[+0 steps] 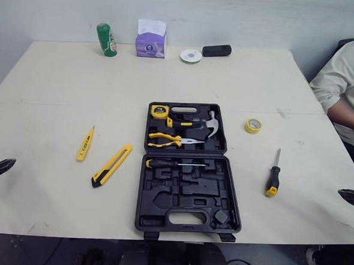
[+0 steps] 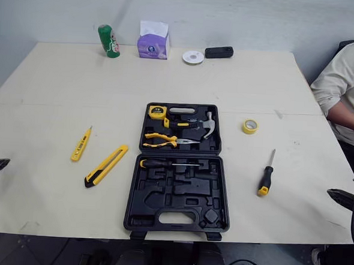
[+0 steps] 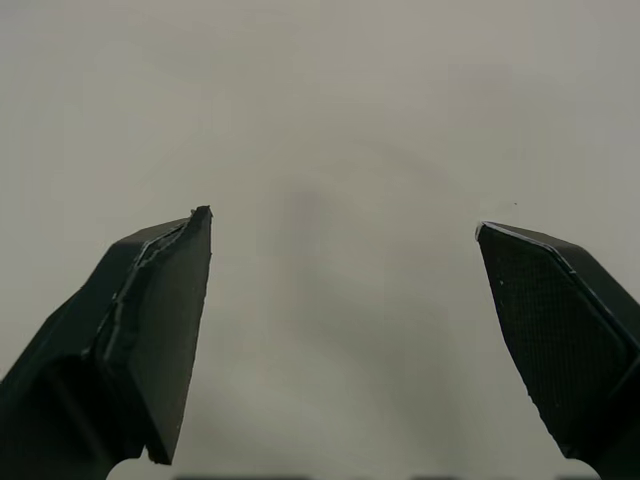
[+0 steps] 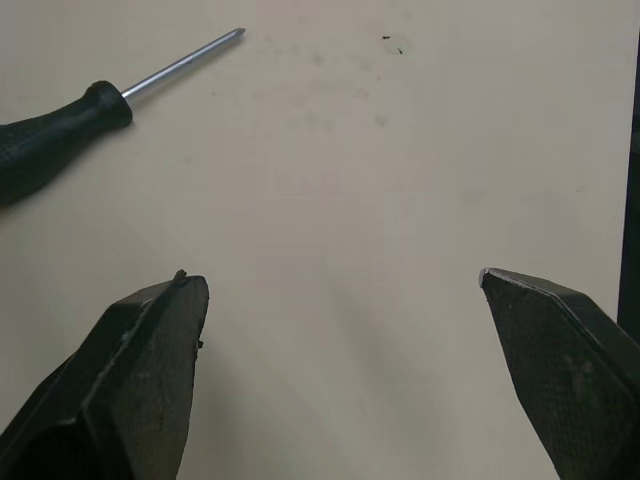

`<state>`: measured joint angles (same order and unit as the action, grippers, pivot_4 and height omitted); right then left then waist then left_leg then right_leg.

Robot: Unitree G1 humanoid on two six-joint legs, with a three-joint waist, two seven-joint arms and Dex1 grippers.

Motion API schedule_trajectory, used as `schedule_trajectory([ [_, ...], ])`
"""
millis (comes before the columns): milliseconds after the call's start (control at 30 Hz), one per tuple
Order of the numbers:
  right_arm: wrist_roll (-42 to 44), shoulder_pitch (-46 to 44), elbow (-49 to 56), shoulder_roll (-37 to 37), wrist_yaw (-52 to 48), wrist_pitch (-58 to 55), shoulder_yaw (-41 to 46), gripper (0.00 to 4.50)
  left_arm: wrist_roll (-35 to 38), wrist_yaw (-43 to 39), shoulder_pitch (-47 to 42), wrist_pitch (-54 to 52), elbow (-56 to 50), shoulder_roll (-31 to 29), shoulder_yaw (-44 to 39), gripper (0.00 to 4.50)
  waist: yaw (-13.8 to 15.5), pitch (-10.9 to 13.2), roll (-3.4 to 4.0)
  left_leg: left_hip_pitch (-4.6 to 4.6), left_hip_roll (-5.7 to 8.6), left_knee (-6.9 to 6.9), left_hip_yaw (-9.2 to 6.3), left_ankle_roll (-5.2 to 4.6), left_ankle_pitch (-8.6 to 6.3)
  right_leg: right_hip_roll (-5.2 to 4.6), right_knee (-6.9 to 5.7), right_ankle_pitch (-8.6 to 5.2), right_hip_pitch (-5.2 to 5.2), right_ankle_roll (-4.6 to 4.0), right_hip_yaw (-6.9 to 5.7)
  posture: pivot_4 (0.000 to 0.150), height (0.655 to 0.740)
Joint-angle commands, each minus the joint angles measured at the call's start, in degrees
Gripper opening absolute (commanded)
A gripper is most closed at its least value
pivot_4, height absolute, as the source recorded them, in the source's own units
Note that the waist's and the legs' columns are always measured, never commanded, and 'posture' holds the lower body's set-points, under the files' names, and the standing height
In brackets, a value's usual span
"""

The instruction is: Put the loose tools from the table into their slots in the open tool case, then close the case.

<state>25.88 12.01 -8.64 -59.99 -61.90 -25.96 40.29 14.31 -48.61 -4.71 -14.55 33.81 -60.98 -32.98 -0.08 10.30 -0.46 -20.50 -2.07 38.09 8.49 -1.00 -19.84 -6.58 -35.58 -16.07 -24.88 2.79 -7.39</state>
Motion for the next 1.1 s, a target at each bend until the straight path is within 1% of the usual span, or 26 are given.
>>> schedule_trajectory([
  [33,0.51,1.0,4.49,1.54,0.99,0.18,1.66,4.5,1.08,-1.55,-1.08,0.28,-2.36,-0.39,0.67,4.47,0.0,0.0,0.0,-0.02,0.0,-0.05,0.02,0.04,0.02,0.01,-0.03,-0.01,-0.06,-0.01,0.0,0.15,0.7316],
  [133,1.45,0.74,7.17,2.63,1.78,-0.82,2.6,4.5,2.29,-3.77,-3.24,0.6,-5.06,0.25,2.59,4.47,-0.02,0.0,0.0,-0.06,0.03,-0.06,0.11,0.03,0.04,0.02,-0.06,-0.01,-0.12,-0.01,-0.01,0.15,0.7316],
  [233,2.45,0.65,11.17,4.09,4.12,-2.41,3.82,4.5,5.96,-7.85,-6.2,-1.76,-10.82,1.38,4.37,4.47,-0.02,0.01,-0.02,-0.05,0.07,0.02,0.16,-0.04,0.07,0.01,-0.06,0.05,-0.07,0.08,0.03,0.15,0.7316],
  [367,3.2,2.3,25.52,11.36,13.46,-5.89,4.56,4.5,11.84,-12.38,-10.3,-9.58,-22.98,2.44,9.35,4.47,0.11,0.0,-0.04,0.03,0.05,0.03,0.06,0.04,0.12,0.01,-0.08,0.05,0.08,0.09,0.0,0.15,0.7316],
  [467,5.12,3.59,35.23,16.2,19.76,-10.35,4.58,4.5,15.87,-13.63,-12.55,-14.67,-31.16,3.83,12.82,4.47,0.1,-0.01,-0.01,0.04,0.08,0.0,0.08,0.08,0.15,0.03,-0.11,0.05,0.08,0.08,0.03,0.15,0.7316],
  [600,8.13,4.62,50.76,24.83,31.82,-17.76,0.42,4.5,22.93,-16.7,-17.86,-22.69,-43.0,6.0,20.14,4.47,0.0,-0.02,-0.06,0.06,0.15,0.02,0.1,0.02,0.2,0.04,-0.18,0.05,0.13,0.09,0.07,0.15,0.7316],
  [667,8.91,3.6,54.76,28.27,38.1,-21.92,-1.39,4.5,26.12,-17.45,-20.61,-26.04,-46.36,7.79,22.99,4.47,-0.16,-0.03,-0.08,0.08,0.15,0.06,0.11,0.07,0.25,0.07,-0.24,0.05,0.14,0.09,0.13,0.15,0.7316],
  [733,9.05,2.25,56.61,30.8,43.37,-25.44,-2.55,4.5,28.14,-17.25,-22.15,-28.31,-47.98,9.57,24.63,4.47,-0.27,-0.03,-0.08,0.19,0.18,0.05,0.17,0.07,0.26,0.1,-0.27,0.05,0.19,0.09,0.23,0.15,0.7316],
  [833,6.79,0.39,59.49,37.6,53.08,-29.45,-8.76,4.5,28.25,-17.35,-25.14,-27.83,-51.42,14.95,30.98,4.47,-0.12,-0.04,-0.09,0.27,0.17,0.01,0.19,-0.04,0.38,0.18,-0.29,0.03,0.24,0.08,0.31,0.15,0.7316],
  [933,3.43,-2.38,58.35,43.81,61.0,-31.16,-14.06,4.5,28.44,-16.72,-28.95,-28.33,-51.07,20.22,34.55,4.47,-0.01,-0.04,-0.1,0.2,0.19,0.03,0.13,-0.16,0.57,0.26,-0.31,0.02,0.22,0.08,0.36,0.15,0.7316],
  [1000,1.9,-4.02,56.47,46.63,63.95,-31.59,-16.62,4.5,26.92,-17.78,-30.79,-27.37,-50.27,22.18,37.2,4.47,-0.05,-0.04,-0.11,0.17,0.22,0.06,0.11,-0.21,0.62,0.27,-0.32,0.03,0.19,0.09,0.4,0.15,0.7316],
  [1100,-1.17,-4.53,53.83,47.35,65.32,-30.42,-20.61,4.5,24.91,-18.67,-32.67,-25.42,-49.09,24.3,39.99,4.47,-0.3,-0.05,-0.1,0.18,0.24,0.06,0.13,-0.25,0.67,0.29,-0.31,0.03,0.19,0.09,0.45,0.15,0.7316],
])
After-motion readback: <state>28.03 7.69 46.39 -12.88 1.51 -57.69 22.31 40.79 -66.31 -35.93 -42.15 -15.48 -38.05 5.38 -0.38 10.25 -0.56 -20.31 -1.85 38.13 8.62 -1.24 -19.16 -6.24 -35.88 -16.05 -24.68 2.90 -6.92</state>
